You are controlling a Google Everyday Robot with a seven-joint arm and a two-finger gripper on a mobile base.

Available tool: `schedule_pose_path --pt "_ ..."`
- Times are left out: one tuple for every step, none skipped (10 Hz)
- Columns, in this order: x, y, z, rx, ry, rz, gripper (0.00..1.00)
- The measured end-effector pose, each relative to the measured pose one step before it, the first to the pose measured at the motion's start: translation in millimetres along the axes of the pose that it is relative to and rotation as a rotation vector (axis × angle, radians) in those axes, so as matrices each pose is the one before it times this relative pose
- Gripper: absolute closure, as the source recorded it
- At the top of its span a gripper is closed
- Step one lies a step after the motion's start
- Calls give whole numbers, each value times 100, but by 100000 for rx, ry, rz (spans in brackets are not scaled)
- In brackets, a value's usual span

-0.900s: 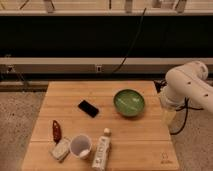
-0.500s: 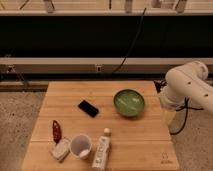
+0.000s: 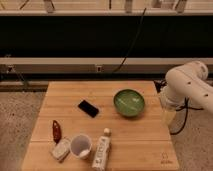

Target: Push the eraser across the table

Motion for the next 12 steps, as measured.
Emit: schedule_pose_path --pt "-2 -1 0 1 -2 -4 20" --pt "0 -1 -1 3 3 -2 20" --pt "6 4 4 -10 1 10 20" --pt "-6 -3 -3 6 -8 -3 20" --pt "3 0 0 1 6 2 20" --pt "-39 -25 -6 25 17 -96 20" --pt "-196 -124 -114 272 61 -431 20" --pt "-1225 -740 -375 996 -156 -2164 20" --pt "-1225 -537 -241 577 -238 -1463 20" --pt "-1768 -798 -333 882 -419 -2112 20" --pt "-859 -585 -234 626 119 -1329 20" --pt "-681 -366 -243 398 216 -1798 20"
